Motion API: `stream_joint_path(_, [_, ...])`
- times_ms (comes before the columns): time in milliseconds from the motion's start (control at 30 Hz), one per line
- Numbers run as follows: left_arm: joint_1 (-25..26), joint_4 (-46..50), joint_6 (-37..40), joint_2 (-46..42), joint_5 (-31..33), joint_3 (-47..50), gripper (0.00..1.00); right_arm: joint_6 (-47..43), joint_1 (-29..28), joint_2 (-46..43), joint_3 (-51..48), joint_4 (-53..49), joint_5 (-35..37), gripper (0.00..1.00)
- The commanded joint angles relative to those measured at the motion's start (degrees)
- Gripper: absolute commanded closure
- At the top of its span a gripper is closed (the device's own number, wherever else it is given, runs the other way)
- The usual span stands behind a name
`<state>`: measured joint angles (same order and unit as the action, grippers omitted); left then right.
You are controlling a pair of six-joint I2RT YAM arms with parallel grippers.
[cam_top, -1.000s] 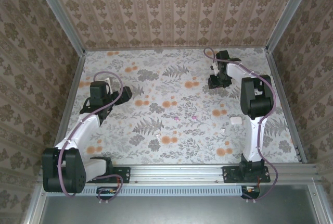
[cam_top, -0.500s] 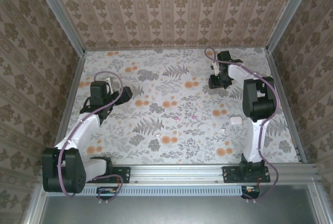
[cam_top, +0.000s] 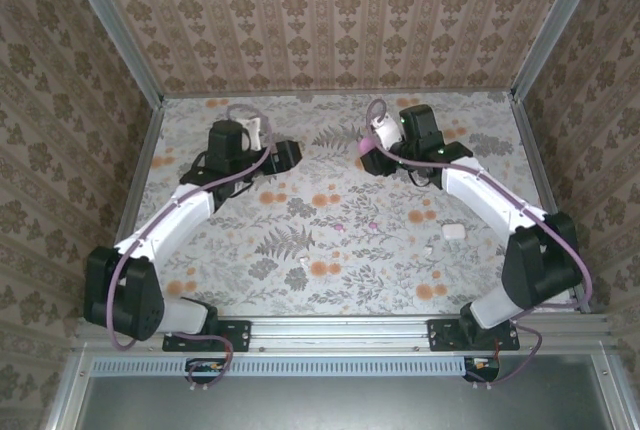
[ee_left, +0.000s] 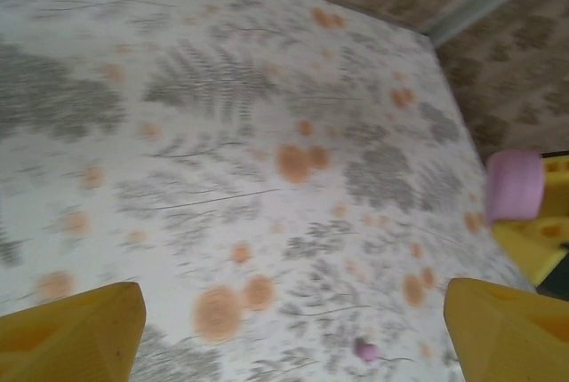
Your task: Insert wireless bluetooth earbuds into charging case
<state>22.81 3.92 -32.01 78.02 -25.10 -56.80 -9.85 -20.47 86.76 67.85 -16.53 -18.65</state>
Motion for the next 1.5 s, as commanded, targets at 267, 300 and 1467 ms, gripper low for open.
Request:
stream_joint_path(267, [9.53, -1.47, -3.15, 1.69, -7.39, -8.58, 0.12, -10.30, -4.72, -10.41, -7.73, 11.31, -5.50, 0.62])
stream_joint_path(300, [10.07, -1.36, -3.23, 1.83, -7.46, -8.92, 0.12, -10.52, -4.99, -10.55, -7.77, 11.32, -5.52, 0.62])
stream_joint_path(1467, [13.73, -1.91, -9.90, 8.73, -11.28, -16.24, 0.55, -10.38, -7.75, -14.38, -7.83, 16.85, -2.23, 0.61])
